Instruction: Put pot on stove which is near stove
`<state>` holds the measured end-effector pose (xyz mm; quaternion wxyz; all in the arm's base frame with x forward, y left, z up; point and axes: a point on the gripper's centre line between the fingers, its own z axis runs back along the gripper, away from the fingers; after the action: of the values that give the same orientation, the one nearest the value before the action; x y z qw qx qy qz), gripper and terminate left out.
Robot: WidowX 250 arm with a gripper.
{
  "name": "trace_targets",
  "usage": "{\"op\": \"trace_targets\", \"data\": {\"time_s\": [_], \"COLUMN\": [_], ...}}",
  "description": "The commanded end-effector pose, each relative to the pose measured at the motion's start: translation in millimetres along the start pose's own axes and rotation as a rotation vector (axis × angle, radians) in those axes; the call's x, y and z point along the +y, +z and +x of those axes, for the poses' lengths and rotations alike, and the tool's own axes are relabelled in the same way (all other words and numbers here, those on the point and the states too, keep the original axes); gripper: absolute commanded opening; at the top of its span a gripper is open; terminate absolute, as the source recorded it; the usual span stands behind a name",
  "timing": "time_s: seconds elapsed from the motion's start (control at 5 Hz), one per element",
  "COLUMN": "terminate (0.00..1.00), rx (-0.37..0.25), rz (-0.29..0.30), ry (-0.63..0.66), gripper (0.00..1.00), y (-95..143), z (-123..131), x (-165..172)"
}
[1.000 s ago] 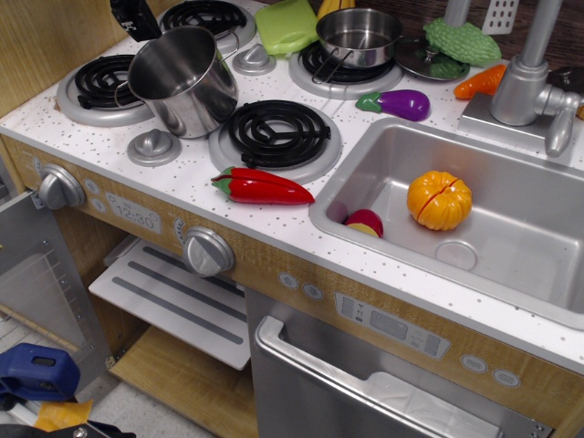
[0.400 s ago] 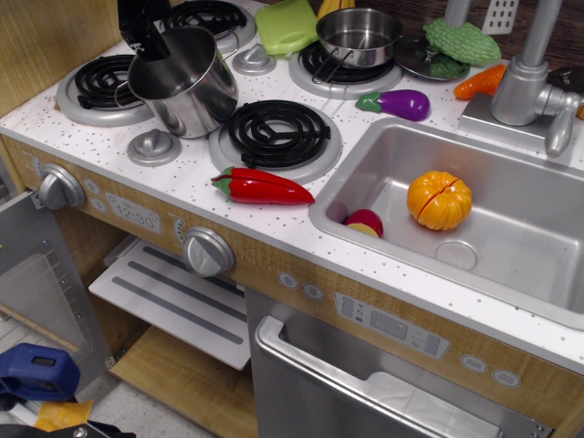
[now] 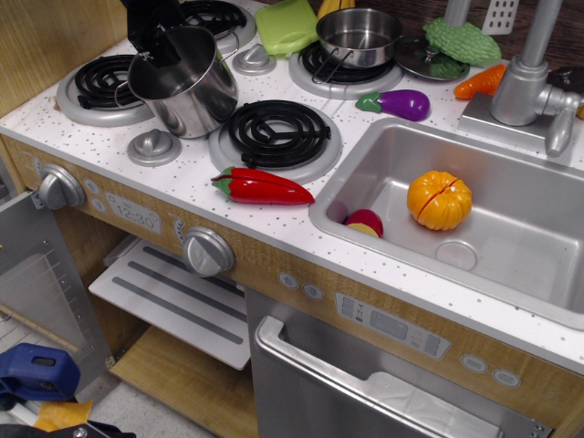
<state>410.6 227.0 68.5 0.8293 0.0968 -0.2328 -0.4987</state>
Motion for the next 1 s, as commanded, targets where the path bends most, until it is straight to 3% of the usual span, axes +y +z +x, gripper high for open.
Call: {"op": "trace_targets", "data": {"time_s": [0.0, 0.2, 0.4, 0.8], "terminate": [0.0, 0.0, 0.0, 0.0], "rx": [-0.005, -0.018, 0.013, 0.124], "rz": [0.052, 0.048, 0.062, 0.047], "ry": [0.022, 0.017, -0.008, -0.131], "gripper": [0.0, 0.0, 0.0, 0.0], "y": [12, 10, 17, 41], "z": [-7, -8, -7, -7], "x": [11, 13, 18, 35]}}
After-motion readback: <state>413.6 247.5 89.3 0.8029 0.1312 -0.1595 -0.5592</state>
